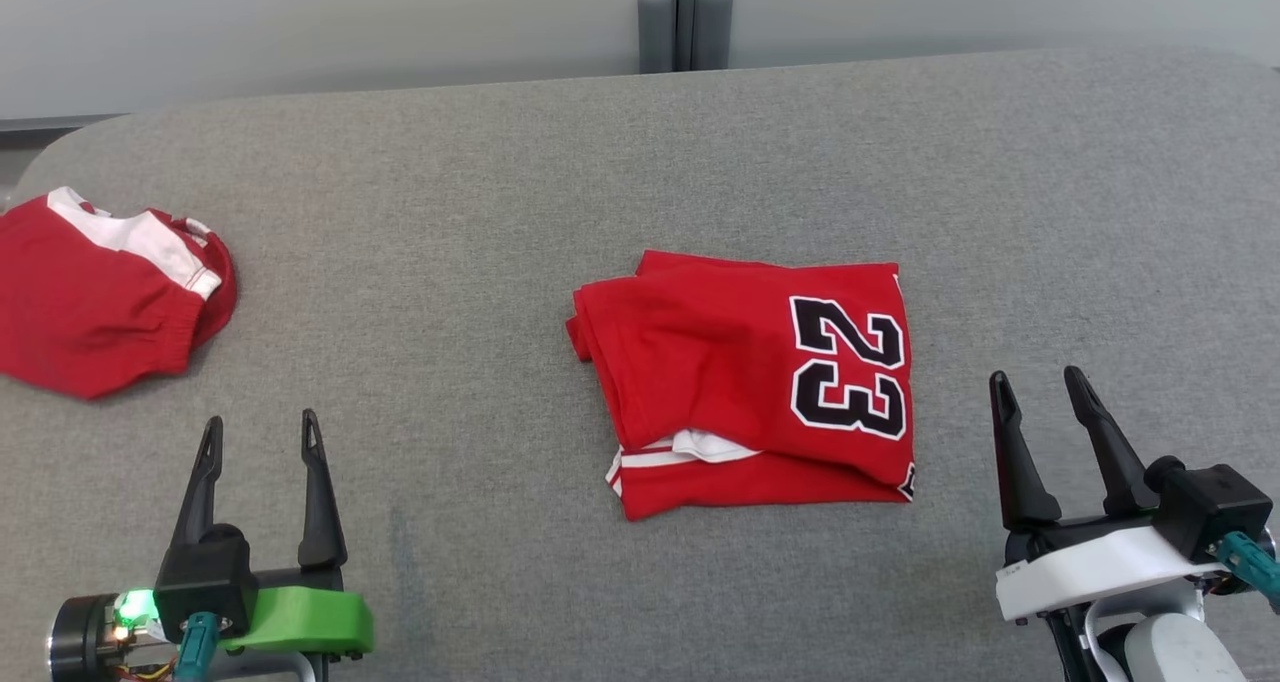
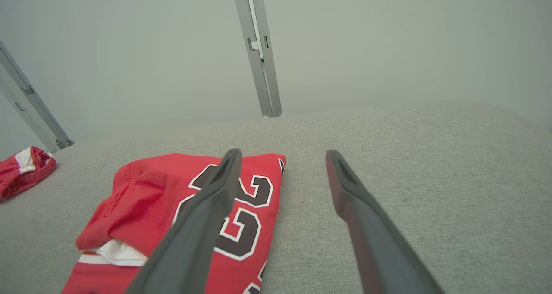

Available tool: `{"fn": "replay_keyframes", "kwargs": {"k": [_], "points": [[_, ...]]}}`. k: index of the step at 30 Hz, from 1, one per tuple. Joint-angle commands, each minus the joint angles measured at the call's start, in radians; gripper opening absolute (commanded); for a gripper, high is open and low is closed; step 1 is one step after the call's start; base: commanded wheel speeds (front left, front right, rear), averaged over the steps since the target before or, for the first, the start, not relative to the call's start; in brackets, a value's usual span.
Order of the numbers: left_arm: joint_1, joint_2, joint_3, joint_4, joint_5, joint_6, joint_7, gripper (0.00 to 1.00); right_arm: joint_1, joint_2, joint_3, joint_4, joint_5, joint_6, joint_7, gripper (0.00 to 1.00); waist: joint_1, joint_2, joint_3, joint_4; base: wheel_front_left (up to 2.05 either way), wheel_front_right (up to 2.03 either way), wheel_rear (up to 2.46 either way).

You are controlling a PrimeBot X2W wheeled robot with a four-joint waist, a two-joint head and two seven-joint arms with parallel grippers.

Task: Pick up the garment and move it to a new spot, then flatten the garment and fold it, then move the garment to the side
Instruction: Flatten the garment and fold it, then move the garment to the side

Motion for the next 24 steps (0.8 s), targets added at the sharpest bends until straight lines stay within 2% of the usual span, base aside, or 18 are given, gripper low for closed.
{"fn": "replay_keyframes", "kwargs": {"k": [1,17,24], "points": [[0.001,0.001,0.001,0.003,-0.006,-0.003,0.001,1.00,-0.008,0.000,0.000,0.005,0.001,-0.001,-0.003,1.00,0.0000,0.0000,-0.004,0.004,0.00,0.00,0.00],[-0.003,-0.001,0.012,0.009,-0.015,-0.008,0.001,1.00,-0.033,-0.011,0.027,0.034,0.005,-0.001,-0.003,1.00,0.0000,0.0000,-0.004,0.010,0.00,0.00,0.00],[-0.034,-0.004,0.005,0.000,-0.012,-0.003,0.001,1.00,-0.198,-0.065,0.128,0.145,0.020,-0.001,-0.003,1.00,0.0000,0.0000,0.028,0.003,0.00,0.00,0.00]]}}
